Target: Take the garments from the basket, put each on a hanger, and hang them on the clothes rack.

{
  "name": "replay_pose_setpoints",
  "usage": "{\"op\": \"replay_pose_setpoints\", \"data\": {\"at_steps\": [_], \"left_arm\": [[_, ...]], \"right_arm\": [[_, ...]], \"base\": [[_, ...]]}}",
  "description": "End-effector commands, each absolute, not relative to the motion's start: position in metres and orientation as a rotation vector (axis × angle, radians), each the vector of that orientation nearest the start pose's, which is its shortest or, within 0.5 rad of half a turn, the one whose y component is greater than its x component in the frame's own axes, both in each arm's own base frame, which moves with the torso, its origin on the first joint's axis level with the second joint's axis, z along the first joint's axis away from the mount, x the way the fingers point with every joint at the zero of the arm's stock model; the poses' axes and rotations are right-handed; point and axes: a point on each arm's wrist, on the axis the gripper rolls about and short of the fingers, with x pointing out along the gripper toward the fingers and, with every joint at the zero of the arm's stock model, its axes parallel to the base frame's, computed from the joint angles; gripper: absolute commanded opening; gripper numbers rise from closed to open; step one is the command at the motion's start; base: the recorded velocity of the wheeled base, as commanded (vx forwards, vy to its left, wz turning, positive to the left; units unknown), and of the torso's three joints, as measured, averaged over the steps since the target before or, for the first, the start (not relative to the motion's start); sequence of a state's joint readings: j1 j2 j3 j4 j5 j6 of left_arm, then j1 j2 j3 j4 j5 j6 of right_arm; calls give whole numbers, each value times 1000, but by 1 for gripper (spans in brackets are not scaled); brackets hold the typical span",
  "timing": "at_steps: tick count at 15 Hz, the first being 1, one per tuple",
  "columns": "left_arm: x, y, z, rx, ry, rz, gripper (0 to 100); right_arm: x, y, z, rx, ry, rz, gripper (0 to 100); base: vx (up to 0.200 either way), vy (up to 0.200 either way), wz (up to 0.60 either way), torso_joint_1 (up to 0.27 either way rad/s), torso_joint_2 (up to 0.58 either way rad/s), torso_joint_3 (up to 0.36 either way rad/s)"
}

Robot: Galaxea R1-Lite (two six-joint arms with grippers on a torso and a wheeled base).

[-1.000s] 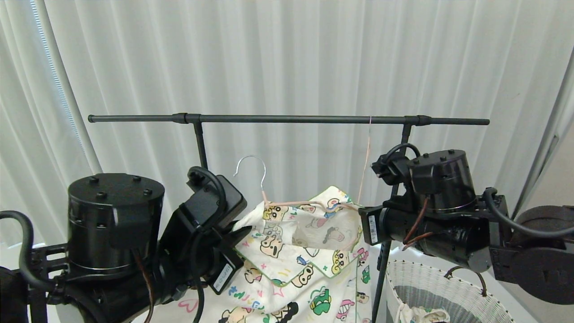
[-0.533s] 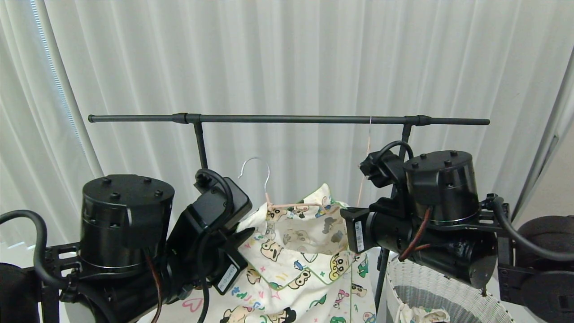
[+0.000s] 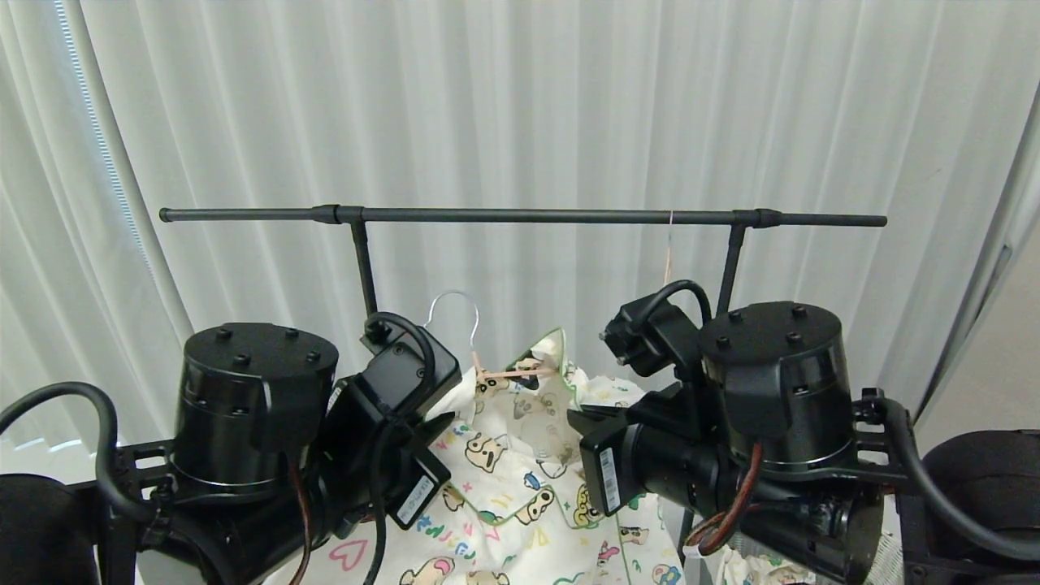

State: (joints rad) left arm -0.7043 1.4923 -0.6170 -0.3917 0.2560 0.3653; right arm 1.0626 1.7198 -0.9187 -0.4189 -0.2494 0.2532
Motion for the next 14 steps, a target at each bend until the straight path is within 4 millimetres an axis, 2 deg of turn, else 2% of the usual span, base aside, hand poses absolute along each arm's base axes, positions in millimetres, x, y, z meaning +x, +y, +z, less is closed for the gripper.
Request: {"op": "replay_pose_setpoints", "data": {"at_steps": [1,6,14], "left_arm": [[185,-150,166,579,349,-518,0],[190,-155,174,565,325,-514,0],[204,-164,168,546,273,-466,0]], "right_arm": [[151,277,185,-9,413,783,0],[135,294,178,-16,410,855,0],[103,311,180,17,411,975,0]], "base": [[0,0,0,0,0,0],[0,0,0,0,0,0],[0,0,0,0,0,0]]}}
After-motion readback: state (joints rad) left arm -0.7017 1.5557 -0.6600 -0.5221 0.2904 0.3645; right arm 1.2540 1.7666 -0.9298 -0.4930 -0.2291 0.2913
